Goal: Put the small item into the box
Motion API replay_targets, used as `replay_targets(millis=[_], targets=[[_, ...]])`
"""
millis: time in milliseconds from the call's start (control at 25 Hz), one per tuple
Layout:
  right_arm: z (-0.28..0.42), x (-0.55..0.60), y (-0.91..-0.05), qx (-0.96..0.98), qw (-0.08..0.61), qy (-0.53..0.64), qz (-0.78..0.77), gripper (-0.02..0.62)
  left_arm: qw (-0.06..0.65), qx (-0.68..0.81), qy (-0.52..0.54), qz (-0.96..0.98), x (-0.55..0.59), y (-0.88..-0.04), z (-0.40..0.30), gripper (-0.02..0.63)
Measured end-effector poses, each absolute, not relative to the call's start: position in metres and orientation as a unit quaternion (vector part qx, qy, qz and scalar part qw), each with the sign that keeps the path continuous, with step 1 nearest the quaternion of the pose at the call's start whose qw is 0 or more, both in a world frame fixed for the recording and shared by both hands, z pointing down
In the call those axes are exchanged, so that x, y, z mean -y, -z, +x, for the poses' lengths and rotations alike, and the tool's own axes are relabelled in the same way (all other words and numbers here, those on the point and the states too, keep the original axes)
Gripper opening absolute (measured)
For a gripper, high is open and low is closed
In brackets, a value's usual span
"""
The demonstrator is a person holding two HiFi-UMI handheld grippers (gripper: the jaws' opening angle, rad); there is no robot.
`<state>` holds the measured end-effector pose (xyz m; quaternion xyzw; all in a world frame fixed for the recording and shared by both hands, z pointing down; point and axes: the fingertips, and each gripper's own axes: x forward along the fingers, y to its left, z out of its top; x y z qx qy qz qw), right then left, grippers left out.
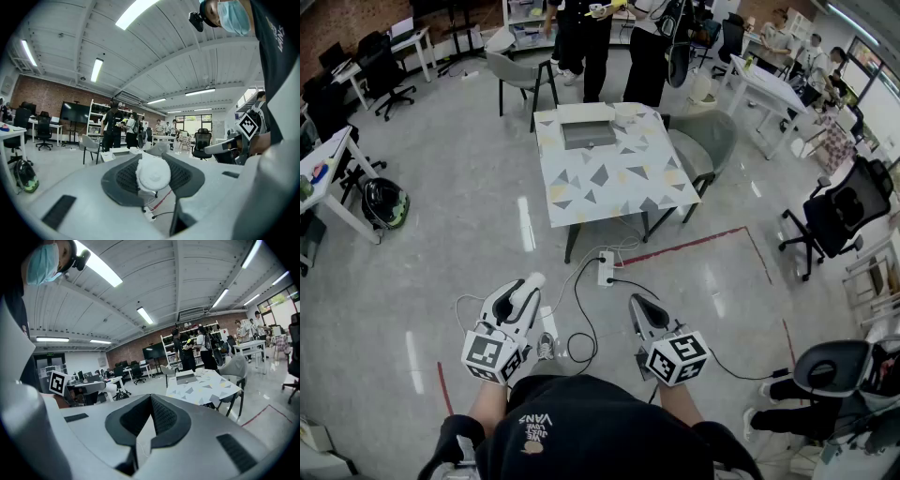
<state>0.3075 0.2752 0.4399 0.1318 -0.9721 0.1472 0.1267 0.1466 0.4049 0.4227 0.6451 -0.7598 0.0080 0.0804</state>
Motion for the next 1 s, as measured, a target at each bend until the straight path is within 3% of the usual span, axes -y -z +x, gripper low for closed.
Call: replay_targets(millis=[1000], targets=[[0.152, -0.238, -0.448, 0.955, 0.099, -0.172, 0.220, 0.000, 0.085, 0.691, -0.028, 0.718, -0.351, -0.432, -0.010, 0.137]])
